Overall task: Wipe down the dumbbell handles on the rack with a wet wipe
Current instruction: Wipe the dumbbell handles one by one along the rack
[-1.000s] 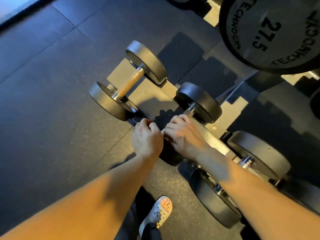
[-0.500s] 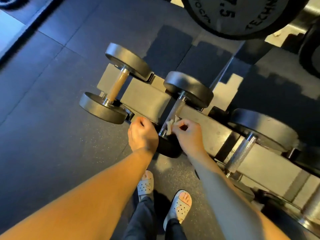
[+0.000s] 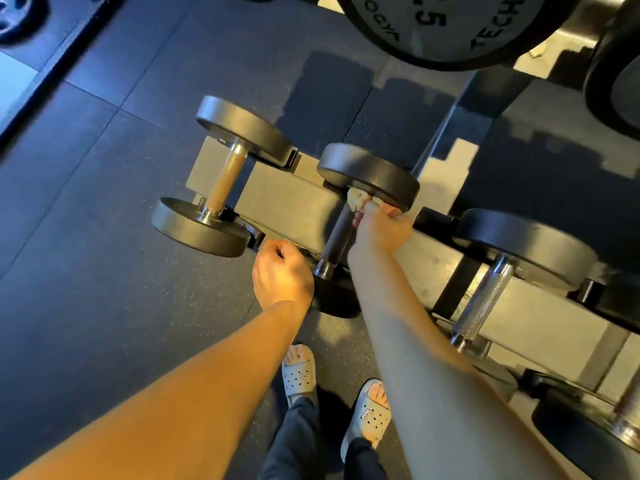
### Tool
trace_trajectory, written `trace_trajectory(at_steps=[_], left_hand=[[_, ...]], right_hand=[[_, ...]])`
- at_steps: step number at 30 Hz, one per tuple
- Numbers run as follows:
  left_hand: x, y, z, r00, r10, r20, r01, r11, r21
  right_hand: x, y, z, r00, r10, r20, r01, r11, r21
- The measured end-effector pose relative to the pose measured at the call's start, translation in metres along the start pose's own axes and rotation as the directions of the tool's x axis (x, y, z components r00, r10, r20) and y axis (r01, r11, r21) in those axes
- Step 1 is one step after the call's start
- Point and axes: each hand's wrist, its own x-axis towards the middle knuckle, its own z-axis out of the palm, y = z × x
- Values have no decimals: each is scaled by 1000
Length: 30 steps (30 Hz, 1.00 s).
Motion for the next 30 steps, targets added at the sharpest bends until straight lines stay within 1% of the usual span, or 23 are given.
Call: trace_trajectory(at_steps=[2,3,5,6,7,8,9,11,13,15,16,18,20,21,22,23,24,25,26,27,28,29,30], left_hand=[[1,-1,1,1000,-2,-2,2,1000,10],[1,-2,1,1000,-3,-2,3,1000,10],[1,0,1,1000,-9,2,9,1000,6],[1,0,0,1000,-14,5,14,1000,7],[1,0,0,1000,-16,11,16,1000,3],[1,1,0,1000,-23,16,23,1000,-4],[0,1,0,999,-36,22,36,999,-12],[1,3,-1,998,-58,36,59,998,-34],[0,4,-2,996,-68,51,71,996,-52],[-2,4,-3,996,-66,63,72,994,-88],[-3,3,-4,996,-64,66,71,992,-107],[-5,3,-4,996,-67,58,74,990,-123],[-6,3,-5,997,-62,51,66,994,-86],[-7,4,-5,997,-60,49,63,996,-59],[-6,4,-5,997,-58,51,61,997,-45],[-5,4,-5,997,-56,54,59,997,-40],[-4,3,-5,997,-58,59,60,998,-33],[-2,2,-5,996,-63,68,65,998,-26],[0,1,-5,995,-66,77,67,997,-23],[2,-2,-4,994,-67,87,70,997,-27],[2,-2,-3,993,-69,91,73,997,-34],[2,-1,-3,993,-77,84,80,996,-34],[1,0,-3,994,-88,72,90,996,-28]], right_hand=[[-3,6,4,998,-64,-4,64,995,-77],[-1,9,4,1000,-29,5,30,996,-89],[7,5,4,980,196,34,-194,980,-36],[14,-2,2,947,315,60,-314,949,-27],[21,-9,0,914,392,107,-391,920,-29],[24,-13,-3,888,428,169,-431,902,-19],[23,-15,-5,874,424,239,-440,898,18],[14,-11,-5,879,365,306,-382,924,-4],[5,-3,1,919,273,286,-247,961,-123],[3,6,2,939,184,292,-148,979,-140],[4,10,0,925,184,333,-153,981,-117],[10,14,-13,869,261,420,-275,961,-28],[14,12,-24,837,321,443,-360,933,3],[14,11,-26,861,301,410,-309,950,-48],[12,9,-27,908,209,364,-157,973,-167],[8,7,-27,945,35,325,87,932,-353],[3,6,-29,914,-213,346,378,761,-528],[-5,3,-31,774,-434,461,631,481,-608],[-11,0,-32,584,-535,611,786,183,-591],[-14,-3,-30,400,-537,743,862,-56,-505],[-12,-6,-26,261,-461,848,893,-218,-393],[-7,-10,-18,172,-352,920,903,-317,-290],[1,-13,-11,123,-230,965,897,-390,-208]])
